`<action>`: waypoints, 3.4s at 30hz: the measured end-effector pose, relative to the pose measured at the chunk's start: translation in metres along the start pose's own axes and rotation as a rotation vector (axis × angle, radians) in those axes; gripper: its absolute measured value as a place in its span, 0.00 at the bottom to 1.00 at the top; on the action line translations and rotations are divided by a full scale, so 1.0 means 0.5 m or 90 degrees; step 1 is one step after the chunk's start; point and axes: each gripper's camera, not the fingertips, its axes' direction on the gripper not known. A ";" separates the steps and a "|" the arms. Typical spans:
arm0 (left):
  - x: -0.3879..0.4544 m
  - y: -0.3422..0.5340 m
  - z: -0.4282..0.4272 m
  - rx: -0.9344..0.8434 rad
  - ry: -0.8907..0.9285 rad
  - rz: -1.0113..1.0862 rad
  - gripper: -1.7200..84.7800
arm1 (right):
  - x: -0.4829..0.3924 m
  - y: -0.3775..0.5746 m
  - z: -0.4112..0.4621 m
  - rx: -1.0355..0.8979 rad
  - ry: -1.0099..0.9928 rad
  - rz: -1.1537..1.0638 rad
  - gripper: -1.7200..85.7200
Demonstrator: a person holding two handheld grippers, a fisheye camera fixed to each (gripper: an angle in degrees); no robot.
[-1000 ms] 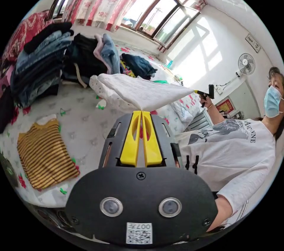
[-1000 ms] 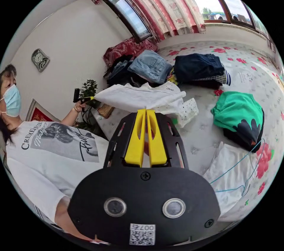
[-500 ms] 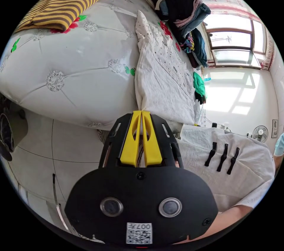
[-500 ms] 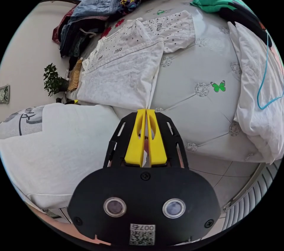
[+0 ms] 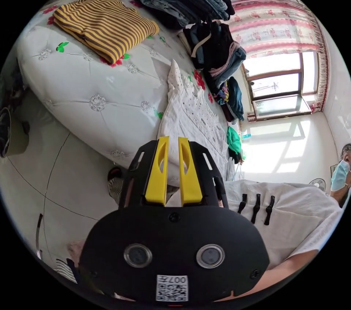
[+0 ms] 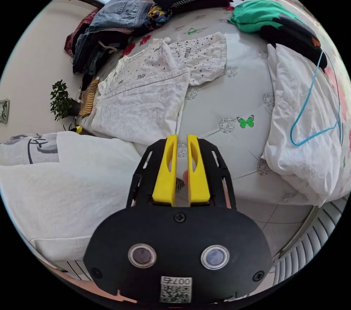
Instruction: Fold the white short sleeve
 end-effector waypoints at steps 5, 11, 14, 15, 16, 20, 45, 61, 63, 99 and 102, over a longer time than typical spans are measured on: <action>-0.016 -0.079 0.005 0.029 -0.002 -0.042 0.08 | -0.039 -0.050 0.035 0.044 -0.004 -0.060 0.02; -0.066 -0.239 0.089 0.024 0.042 -0.071 0.09 | -0.180 -0.109 0.107 0.098 -0.048 -0.120 0.02; -0.083 -0.312 0.134 0.002 0.044 -0.061 0.09 | -0.247 -0.117 0.144 0.108 -0.080 -0.136 0.02; -0.088 -0.337 0.152 -0.006 0.051 -0.053 0.10 | -0.273 -0.120 0.161 0.091 -0.069 -0.151 0.02; -0.093 -0.360 0.168 -0.015 0.055 -0.046 0.10 | -0.297 -0.120 0.178 0.072 -0.041 -0.171 0.02; -0.106 -0.412 0.208 -0.034 0.045 -0.033 0.10 | -0.344 -0.109 0.214 0.045 0.034 -0.210 0.02; 0.119 -0.291 0.236 -0.083 -0.087 0.376 0.16 | -0.321 0.022 0.369 0.011 -0.052 -0.120 0.02; -0.187 -0.386 0.046 0.088 -0.096 -0.051 0.02 | -0.245 0.042 0.377 0.036 -0.096 -0.085 0.02; -0.190 -0.383 0.016 0.100 -0.107 -0.038 0.03 | -0.256 0.032 0.381 0.037 -0.096 -0.103 0.02; -0.355 -0.434 0.008 0.056 0.085 -0.184 0.12 | -0.267 -0.033 0.367 -0.030 -0.085 -0.155 0.02; -0.360 -0.450 0.032 0.061 0.089 -0.188 0.10 | -0.260 -0.033 0.348 -0.021 -0.072 -0.152 0.02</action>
